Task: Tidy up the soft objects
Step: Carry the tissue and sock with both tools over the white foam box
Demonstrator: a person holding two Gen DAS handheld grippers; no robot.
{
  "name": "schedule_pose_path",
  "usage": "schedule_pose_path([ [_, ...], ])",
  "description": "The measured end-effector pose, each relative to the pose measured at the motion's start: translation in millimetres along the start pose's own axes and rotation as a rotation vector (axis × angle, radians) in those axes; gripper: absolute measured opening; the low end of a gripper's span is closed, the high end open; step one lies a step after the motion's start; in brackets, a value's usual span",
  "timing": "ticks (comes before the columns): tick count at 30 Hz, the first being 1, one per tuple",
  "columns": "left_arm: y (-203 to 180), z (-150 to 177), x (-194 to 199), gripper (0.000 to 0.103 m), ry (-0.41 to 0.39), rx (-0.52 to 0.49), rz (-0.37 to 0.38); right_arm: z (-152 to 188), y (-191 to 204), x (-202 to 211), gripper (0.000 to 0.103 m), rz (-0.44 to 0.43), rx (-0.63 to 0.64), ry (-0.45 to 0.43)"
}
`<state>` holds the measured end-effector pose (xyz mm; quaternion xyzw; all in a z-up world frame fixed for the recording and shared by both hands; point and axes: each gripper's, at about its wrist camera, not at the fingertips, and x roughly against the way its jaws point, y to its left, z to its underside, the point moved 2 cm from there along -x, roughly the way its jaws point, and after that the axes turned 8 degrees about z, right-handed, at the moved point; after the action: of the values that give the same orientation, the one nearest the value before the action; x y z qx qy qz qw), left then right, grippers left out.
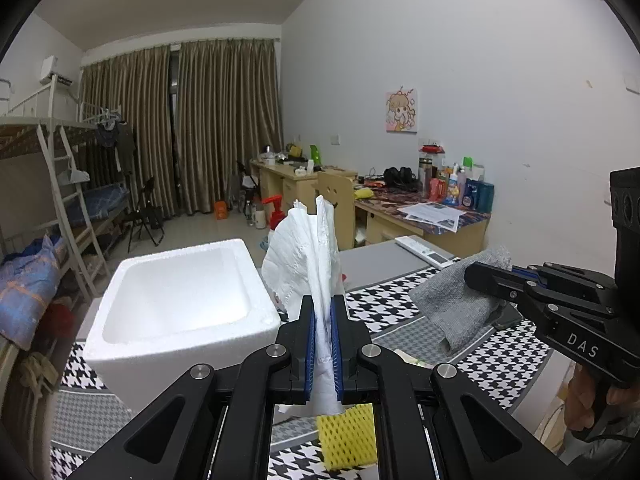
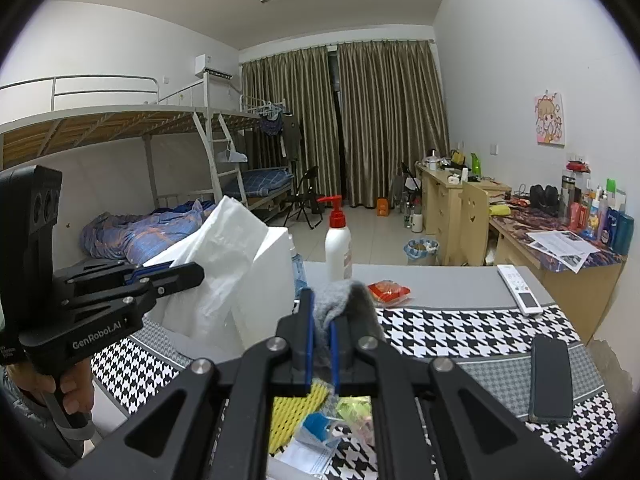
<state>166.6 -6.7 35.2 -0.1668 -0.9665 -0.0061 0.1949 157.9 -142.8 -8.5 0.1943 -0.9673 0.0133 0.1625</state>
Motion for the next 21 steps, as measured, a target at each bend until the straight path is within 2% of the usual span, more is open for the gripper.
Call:
schedule_pose_path([
  [21,12,-19,-3,0.008,-0.037,-0.002,-0.033,-18,1,-14,0.009,-0.013,0.006,-0.028],
])
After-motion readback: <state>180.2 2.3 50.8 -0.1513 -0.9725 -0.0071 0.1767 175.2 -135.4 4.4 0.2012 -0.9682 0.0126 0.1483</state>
